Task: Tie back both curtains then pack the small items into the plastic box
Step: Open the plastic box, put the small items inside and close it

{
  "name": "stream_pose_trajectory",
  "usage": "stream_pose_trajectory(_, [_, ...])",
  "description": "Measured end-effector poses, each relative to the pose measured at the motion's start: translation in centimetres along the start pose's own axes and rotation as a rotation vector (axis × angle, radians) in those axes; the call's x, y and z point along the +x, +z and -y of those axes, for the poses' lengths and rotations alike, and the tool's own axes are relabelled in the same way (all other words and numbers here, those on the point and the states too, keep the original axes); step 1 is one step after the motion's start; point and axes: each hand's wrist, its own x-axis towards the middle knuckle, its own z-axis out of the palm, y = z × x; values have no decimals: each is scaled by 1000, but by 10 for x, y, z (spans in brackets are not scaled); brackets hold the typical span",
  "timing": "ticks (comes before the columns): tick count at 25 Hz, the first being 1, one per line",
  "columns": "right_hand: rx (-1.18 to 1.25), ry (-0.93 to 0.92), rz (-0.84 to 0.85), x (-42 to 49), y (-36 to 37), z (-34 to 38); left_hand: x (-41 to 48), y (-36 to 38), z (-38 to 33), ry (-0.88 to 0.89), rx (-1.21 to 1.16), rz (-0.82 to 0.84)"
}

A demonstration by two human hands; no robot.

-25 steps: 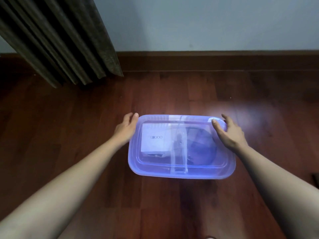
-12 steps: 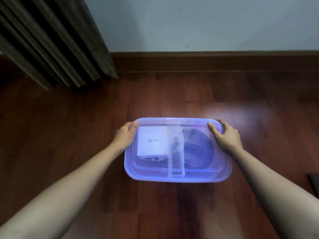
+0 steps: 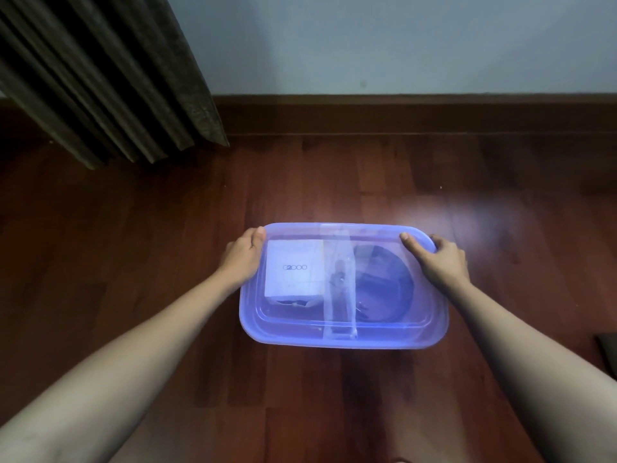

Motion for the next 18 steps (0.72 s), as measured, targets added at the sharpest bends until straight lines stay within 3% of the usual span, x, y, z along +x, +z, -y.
stream_pose_trajectory(5, [-32, -44, -28, 0, 1, 1, 2, 1, 5, -5, -28, -6])
stream_pose_trajectory(8, [-60, -52, -35, 1, 2, -1, 5, -1, 1, -156, -170, 9])
stream_pose_trajectory(18, [-56, -59, -52, 1, 2, 0, -2, -9, -21, -75, 128, -88])
